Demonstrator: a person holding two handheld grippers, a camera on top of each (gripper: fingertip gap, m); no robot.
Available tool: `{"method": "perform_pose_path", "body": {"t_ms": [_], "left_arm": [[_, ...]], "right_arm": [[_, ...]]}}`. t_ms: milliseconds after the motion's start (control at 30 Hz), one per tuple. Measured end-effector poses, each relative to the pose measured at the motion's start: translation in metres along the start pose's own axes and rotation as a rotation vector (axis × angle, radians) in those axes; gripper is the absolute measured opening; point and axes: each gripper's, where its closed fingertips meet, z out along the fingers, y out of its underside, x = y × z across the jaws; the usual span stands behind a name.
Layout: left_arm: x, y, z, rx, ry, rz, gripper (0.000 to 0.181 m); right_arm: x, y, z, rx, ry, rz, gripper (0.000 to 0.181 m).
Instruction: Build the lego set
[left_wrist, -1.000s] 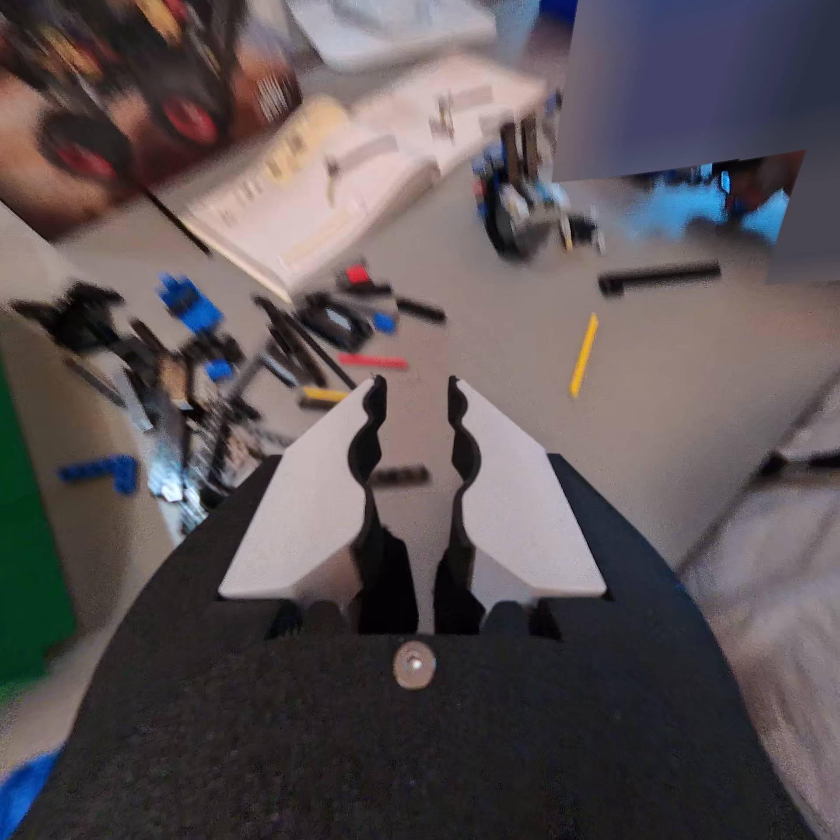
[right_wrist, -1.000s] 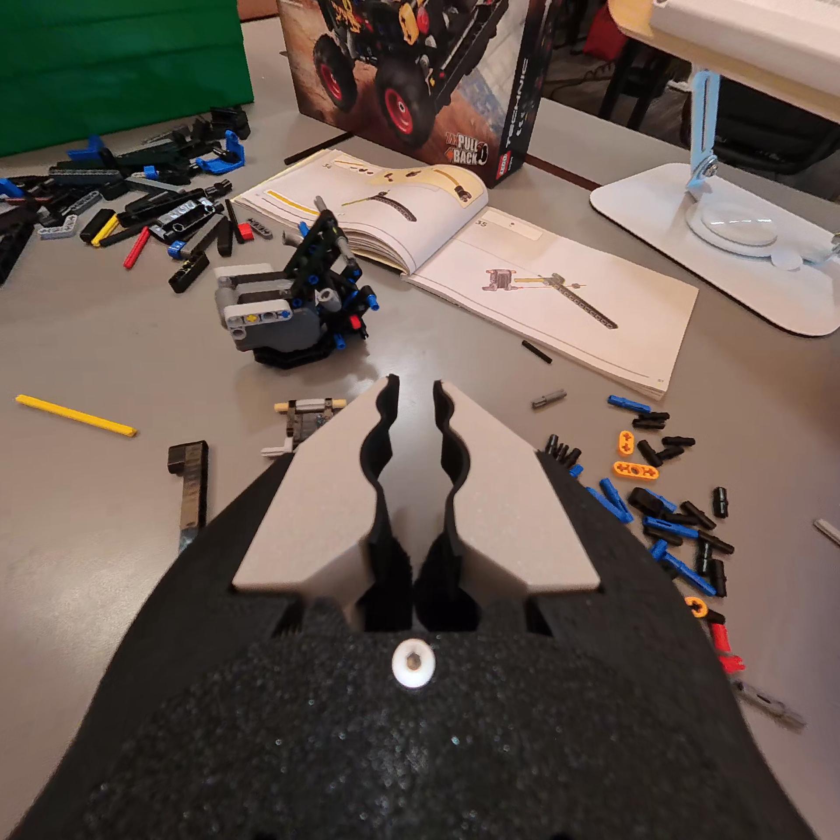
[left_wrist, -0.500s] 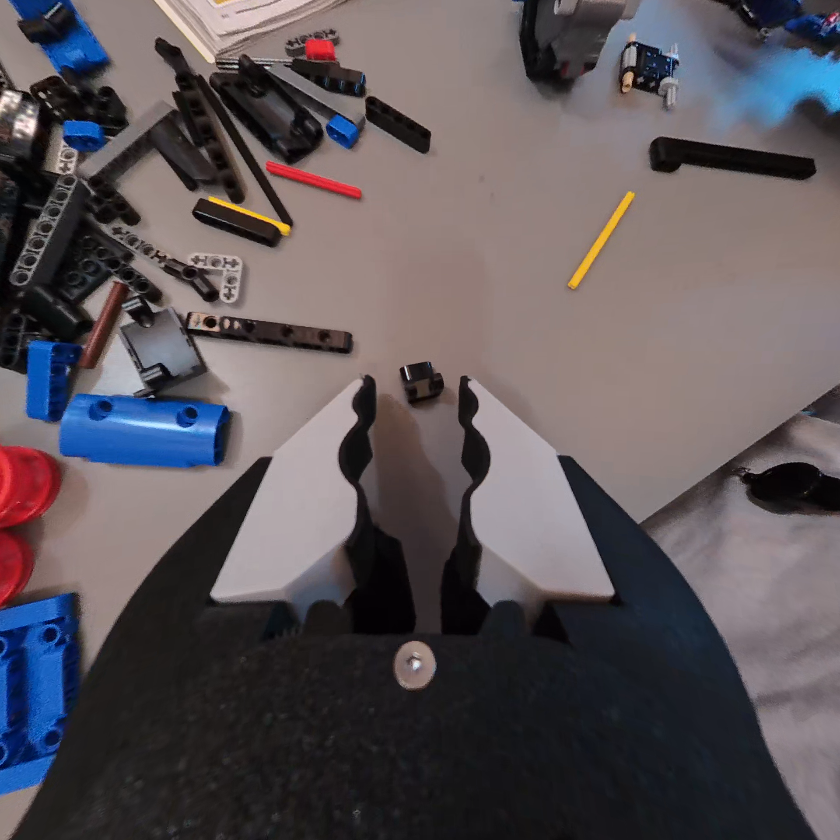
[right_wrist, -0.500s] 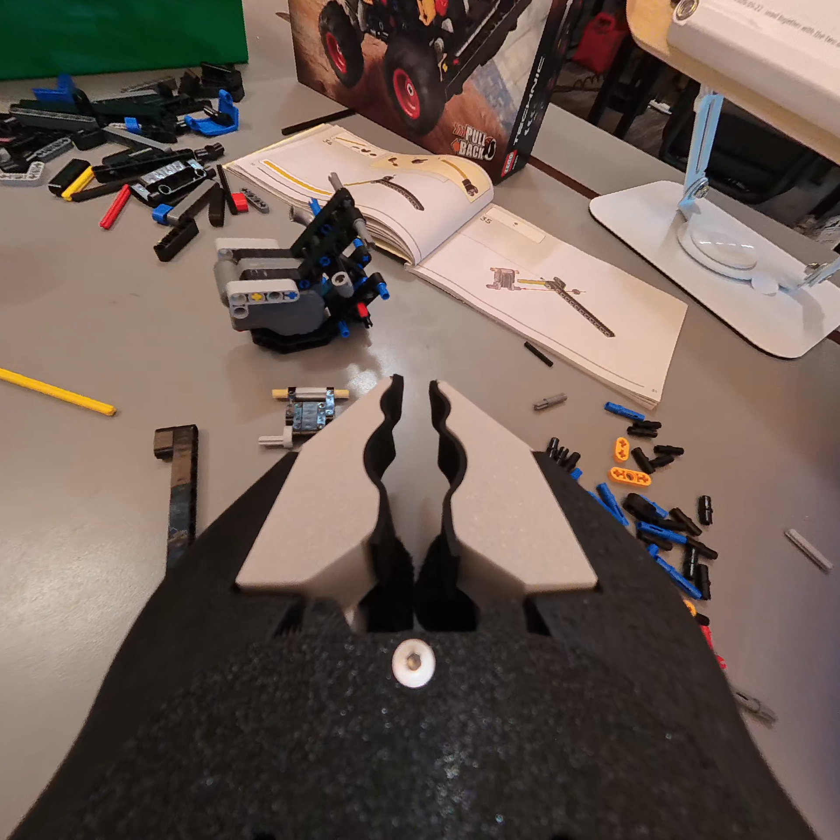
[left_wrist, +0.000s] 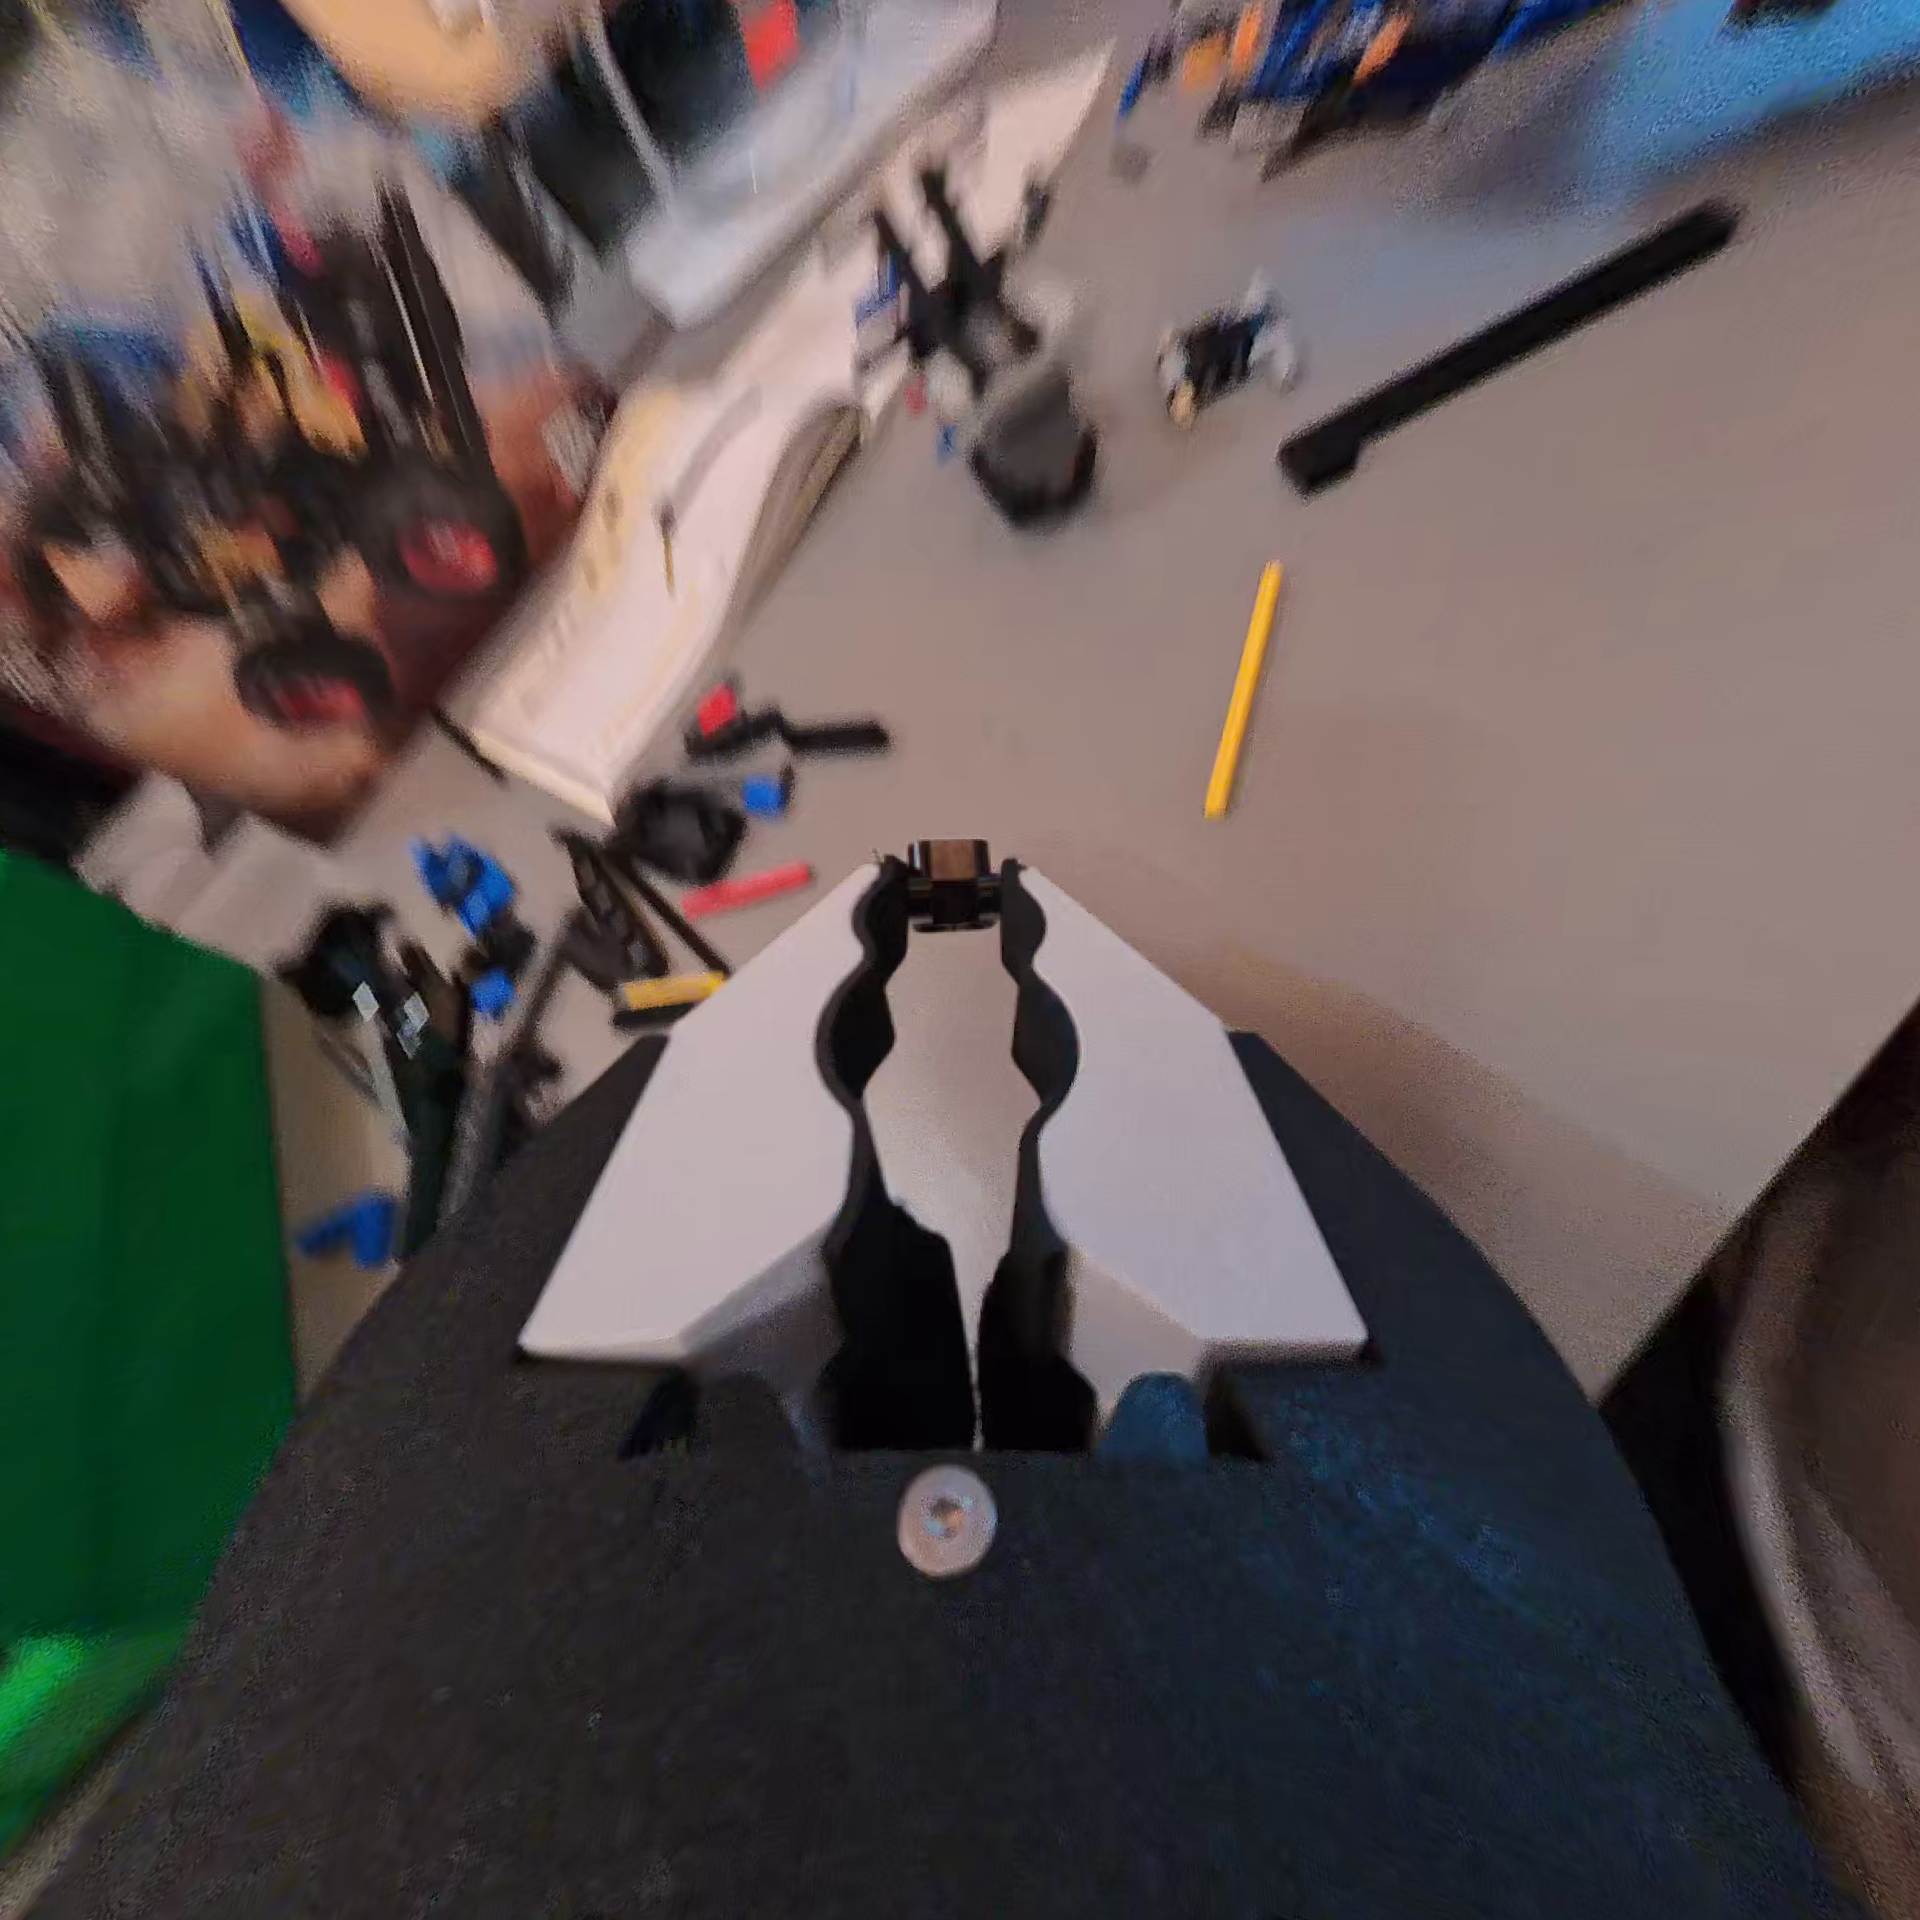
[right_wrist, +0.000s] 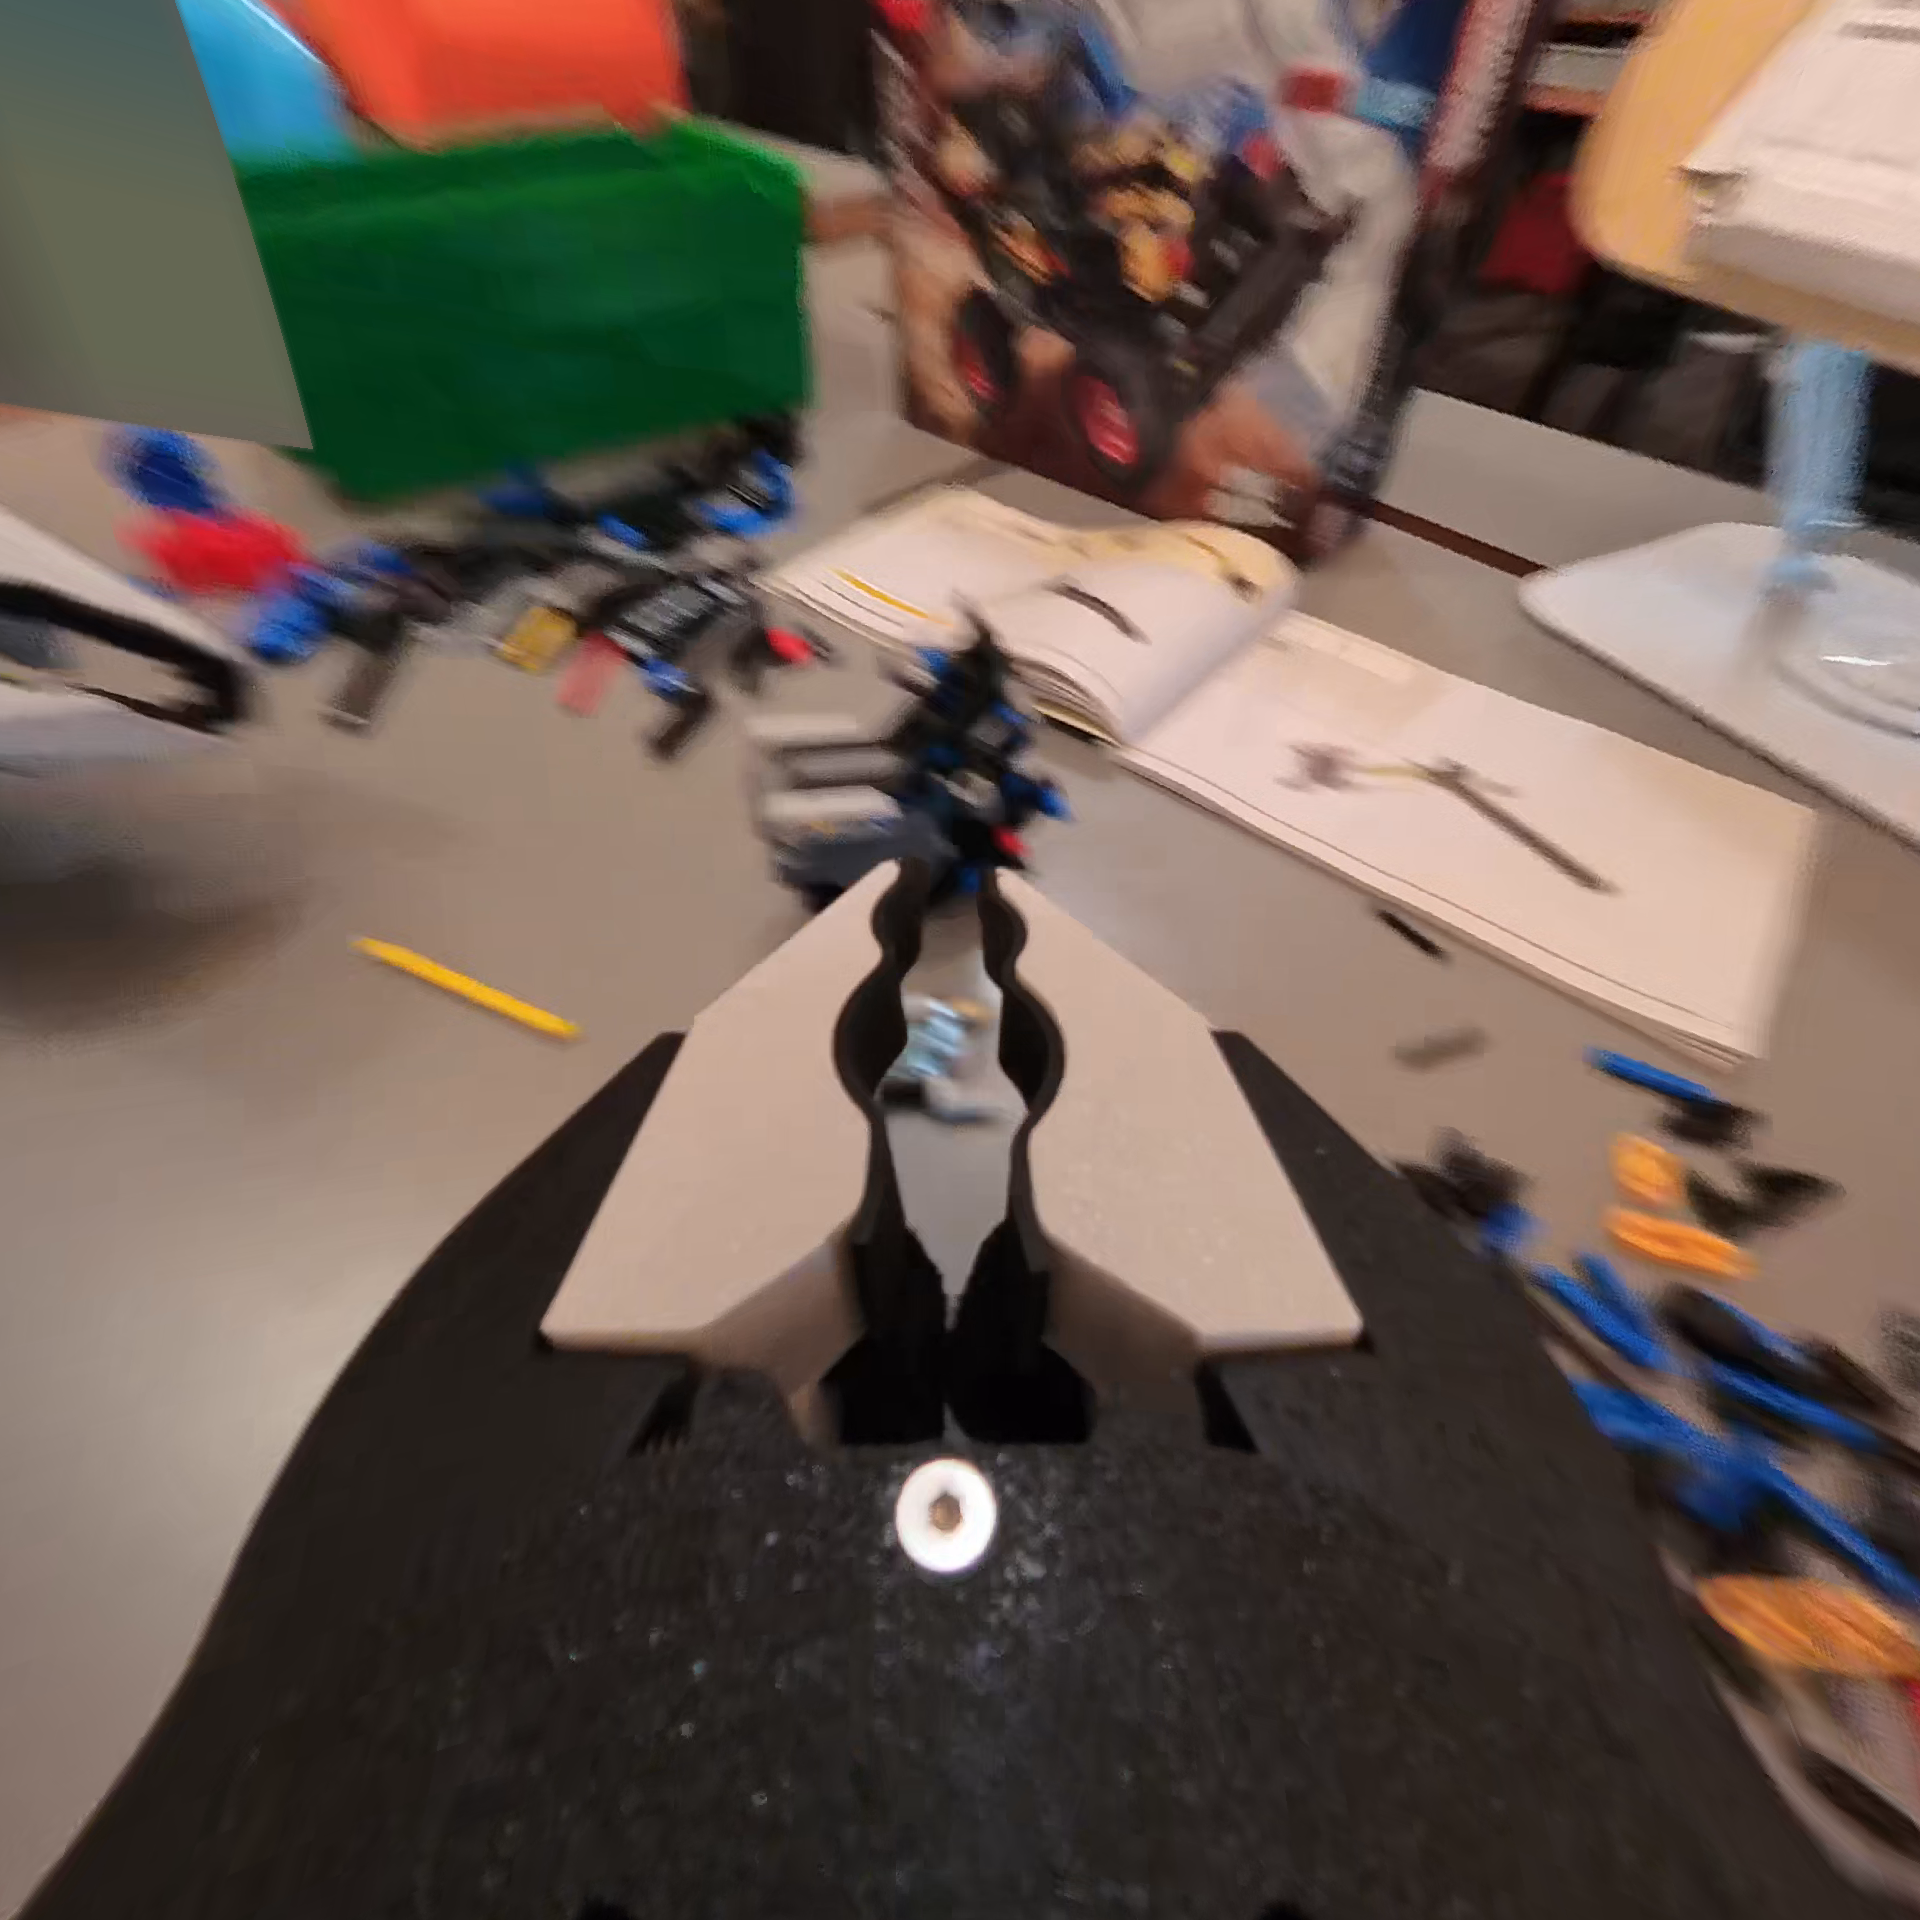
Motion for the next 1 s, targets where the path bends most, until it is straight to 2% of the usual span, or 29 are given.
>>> {"method": "perform_pose_path", "body": {"t_ms": [33,67,133,200,300,467,633,1000], "left_arm": [[0.0,-0.014,0.0,0.073,-0.013,0.051,0.015],[0.0,-0.026,0.001,0.128,-0.019,0.093,0.015],[0.003,-0.044,0.005,0.204,-0.015,0.161,0.016],[0.008,-0.06,0.009,0.266,-0.014,0.241,0.015],[0.018,-0.076,0.017,0.317,-0.018,0.373,0.016],[0.032,-0.087,0.027,0.353,0.037,0.418,0.015],[0.037,-0.088,0.03,0.358,0.067,0.399,0.015],[0.039,-0.098,0.03,0.4,0.093,0.275,0.015]], "right_arm": [[-0.021,-0.012,0.0,0.05,-0.118,0.061,0.01],[-0.043,-0.023,-0.001,0.087,-0.244,0.121,0.011],[-0.08,-0.032,0.002,0.071,-0.439,0.205,0.015],[-0.107,-0.033,0.009,0.041,-0.549,0.23,0.018],[-0.13,-0.033,0.017,0.038,-0.636,0.258,0.019],[-0.141,-0.029,0.012,0.024,-0.71,0.251,0.017],[-0.135,-0.026,0.013,0.033,-0.705,0.29,0.007],[-0.13,-0.024,0.017,0.025,-0.675,0.326,0.0]]}}
